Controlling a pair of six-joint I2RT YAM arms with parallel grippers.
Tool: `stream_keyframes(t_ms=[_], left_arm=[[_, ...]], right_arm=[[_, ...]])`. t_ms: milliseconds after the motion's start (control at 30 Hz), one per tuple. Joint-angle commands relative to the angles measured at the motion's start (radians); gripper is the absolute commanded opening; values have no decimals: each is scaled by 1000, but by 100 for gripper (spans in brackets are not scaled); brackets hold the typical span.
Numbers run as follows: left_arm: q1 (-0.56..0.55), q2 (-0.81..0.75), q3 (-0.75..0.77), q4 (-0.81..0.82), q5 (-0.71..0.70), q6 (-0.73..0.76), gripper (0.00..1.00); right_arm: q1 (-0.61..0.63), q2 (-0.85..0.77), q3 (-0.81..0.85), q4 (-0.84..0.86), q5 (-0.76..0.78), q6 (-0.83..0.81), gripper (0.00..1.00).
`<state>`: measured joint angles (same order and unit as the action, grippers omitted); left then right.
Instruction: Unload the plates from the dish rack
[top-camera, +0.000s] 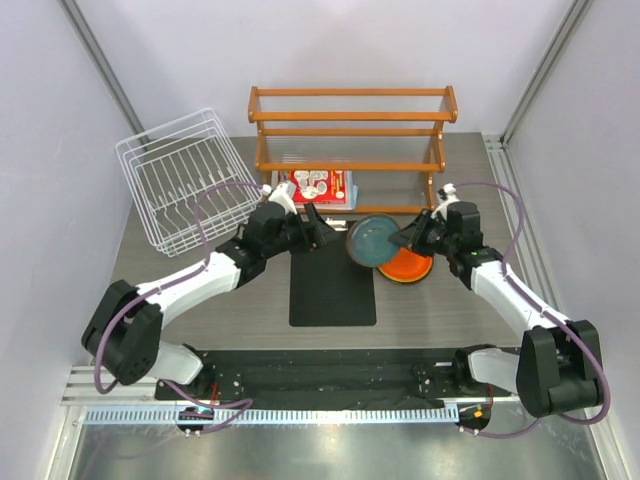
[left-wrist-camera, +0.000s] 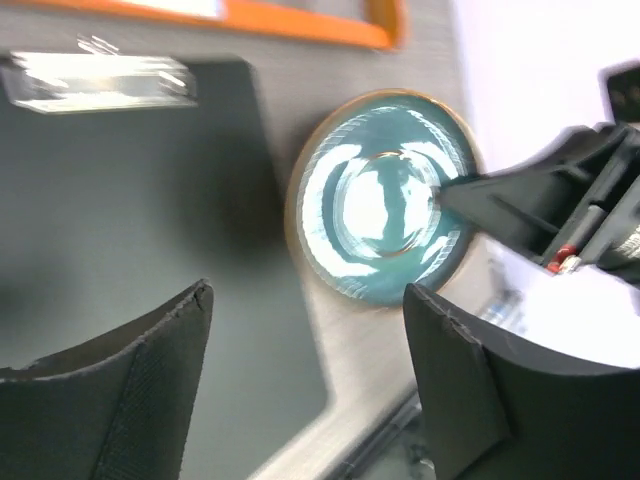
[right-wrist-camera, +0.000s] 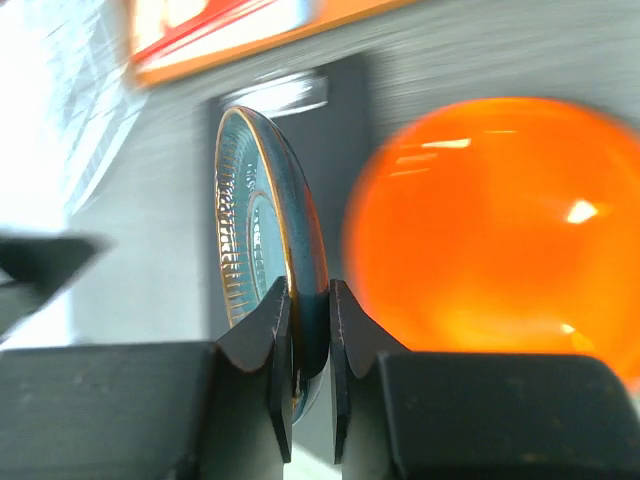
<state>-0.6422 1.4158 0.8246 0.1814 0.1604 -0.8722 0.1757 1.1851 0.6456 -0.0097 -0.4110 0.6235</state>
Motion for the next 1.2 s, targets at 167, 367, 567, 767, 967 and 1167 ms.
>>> stream_keyframes(t_ms=[167, 367, 567, 767, 967, 1167], left_arm=[[-1, -138, 54, -345, -481, 280, 84], [16, -198, 18, -379, -599, 334, 87], [44, -239, -30, -372, -585, 329, 88], [58, -261, -51, -369, -581, 323, 90], [93, -268, -58, -385, -582, 323, 91], [160, -273, -76, -381, -605, 322, 94]], right_arm=[[-148, -68, -1, -157, 116, -107, 1], [-163, -36, -12, -161, 135, -136, 1], [-163, 36, 2, -136, 106, -156, 7], [-163, 105, 25, -136, 72, -171, 58], [-163, 87, 48, -199, 124, -194, 73], [-151, 84, 153, -315, 225, -211, 99]])
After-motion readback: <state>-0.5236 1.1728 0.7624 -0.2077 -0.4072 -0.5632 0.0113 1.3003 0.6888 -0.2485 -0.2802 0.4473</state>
